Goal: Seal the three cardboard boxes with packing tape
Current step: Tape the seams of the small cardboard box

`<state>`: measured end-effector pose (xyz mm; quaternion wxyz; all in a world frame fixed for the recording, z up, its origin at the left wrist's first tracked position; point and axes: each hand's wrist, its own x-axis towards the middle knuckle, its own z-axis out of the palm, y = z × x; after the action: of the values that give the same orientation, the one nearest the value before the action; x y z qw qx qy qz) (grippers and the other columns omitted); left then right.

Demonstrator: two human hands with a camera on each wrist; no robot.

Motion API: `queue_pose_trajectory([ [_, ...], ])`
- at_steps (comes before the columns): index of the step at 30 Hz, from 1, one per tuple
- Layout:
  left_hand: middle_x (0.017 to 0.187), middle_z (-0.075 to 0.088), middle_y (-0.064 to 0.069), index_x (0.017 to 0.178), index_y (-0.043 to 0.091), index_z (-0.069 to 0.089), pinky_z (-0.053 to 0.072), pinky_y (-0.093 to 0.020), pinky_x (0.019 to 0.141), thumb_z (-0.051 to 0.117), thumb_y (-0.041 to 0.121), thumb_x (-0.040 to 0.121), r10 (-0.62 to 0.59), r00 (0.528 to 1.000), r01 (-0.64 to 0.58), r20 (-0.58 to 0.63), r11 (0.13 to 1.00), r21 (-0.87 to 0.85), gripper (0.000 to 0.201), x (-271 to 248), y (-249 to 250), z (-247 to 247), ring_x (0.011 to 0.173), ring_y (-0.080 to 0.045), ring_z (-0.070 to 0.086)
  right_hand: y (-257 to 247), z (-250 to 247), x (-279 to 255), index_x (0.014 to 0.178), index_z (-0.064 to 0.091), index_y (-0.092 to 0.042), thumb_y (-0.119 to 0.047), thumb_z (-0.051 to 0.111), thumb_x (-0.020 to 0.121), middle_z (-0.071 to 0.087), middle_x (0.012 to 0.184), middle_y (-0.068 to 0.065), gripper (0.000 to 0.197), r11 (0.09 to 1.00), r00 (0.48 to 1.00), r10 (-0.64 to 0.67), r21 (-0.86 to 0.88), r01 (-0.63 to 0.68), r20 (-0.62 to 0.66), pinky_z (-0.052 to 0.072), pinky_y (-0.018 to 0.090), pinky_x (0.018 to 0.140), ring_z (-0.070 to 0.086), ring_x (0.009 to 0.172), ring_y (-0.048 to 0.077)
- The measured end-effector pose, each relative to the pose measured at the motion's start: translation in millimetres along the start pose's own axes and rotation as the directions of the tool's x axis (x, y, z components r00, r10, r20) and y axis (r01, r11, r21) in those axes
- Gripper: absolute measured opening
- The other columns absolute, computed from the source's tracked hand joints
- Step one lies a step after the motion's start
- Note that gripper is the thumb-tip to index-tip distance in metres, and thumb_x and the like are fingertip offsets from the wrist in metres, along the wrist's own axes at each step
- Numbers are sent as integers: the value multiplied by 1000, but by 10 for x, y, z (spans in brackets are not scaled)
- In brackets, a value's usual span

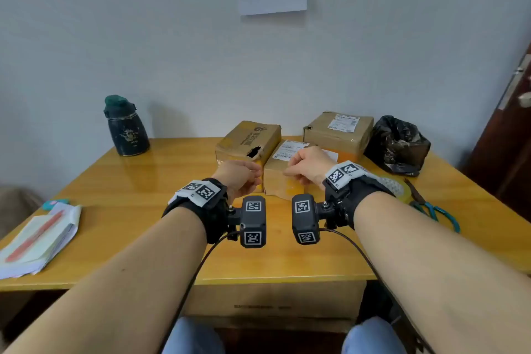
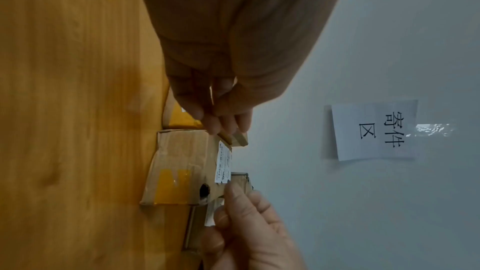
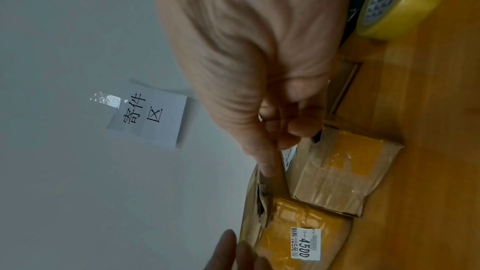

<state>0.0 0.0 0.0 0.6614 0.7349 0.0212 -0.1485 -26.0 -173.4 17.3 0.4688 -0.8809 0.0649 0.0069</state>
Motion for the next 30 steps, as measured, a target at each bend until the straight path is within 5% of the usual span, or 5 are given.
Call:
queue_pose_trajectory([
  [11, 93, 64, -10, 128, 12, 54, 55, -34, 74, 52, 0, 90, 153, 979, -101, -136, 939, 328, 40, 702, 116, 52, 75, -19, 60, -4, -12, 602, 89, 59, -10, -4, 64, 87, 65, 80, 18, 8, 997, 998, -45, -57, 43, -35, 52, 33, 59, 61, 63, 24],
  [14, 114, 63, -11, 127, 14, 58, 57, -35, 81, 59, 0, 85, 180, 977, -116, -113, 899, 422, 44, 821, 87, 37, 89, -23, 64, 8, 51, 735, 107, 56, -15, -9, 61, 89, 63, 94, 11, 19, 976, 996, -79, -205, 68, -47, 55, 41, 76, 64, 82, 27],
  [18, 107, 68, -6, 107, 13, 70, 56, -37, 86, 72, 17, 82, 241, 961, -151, -132, 865, 478, 26, 942, 25, 24, 95, -22, 64, 54, 95, 814, 111, 63, -11, -6, 55, 91, 60, 116, 12, 22, 942, 994, -112, -320, 103, -10, 47, 34, 89, 58, 105, 26],
  [23, 82, 66, 5, 85, 20, 69, 47, -23, 62, 70, 41, 84, 273, 934, -128, -231, 859, 496, 21, 1002, -14, 46, 73, -9, 58, 218, 8, 849, 105, 65, -13, -1, 45, 95, 60, 122, 9, 26, 952, 994, -52, -306, 20, -96, 45, 27, 85, 57, 110, 24],
  [30, 101, 70, -3, 107, 18, 62, 56, -30, 74, 65, 16, 87, 329, 862, -162, -386, 899, 406, 21, 1006, 24, 186, 87, -17, 65, 420, -176, 798, 100, 69, -16, 1, 48, 91, 64, 119, 6, 29, 950, 993, 17, -307, -52, -116, 48, 42, 97, 59, 110, 26],
])
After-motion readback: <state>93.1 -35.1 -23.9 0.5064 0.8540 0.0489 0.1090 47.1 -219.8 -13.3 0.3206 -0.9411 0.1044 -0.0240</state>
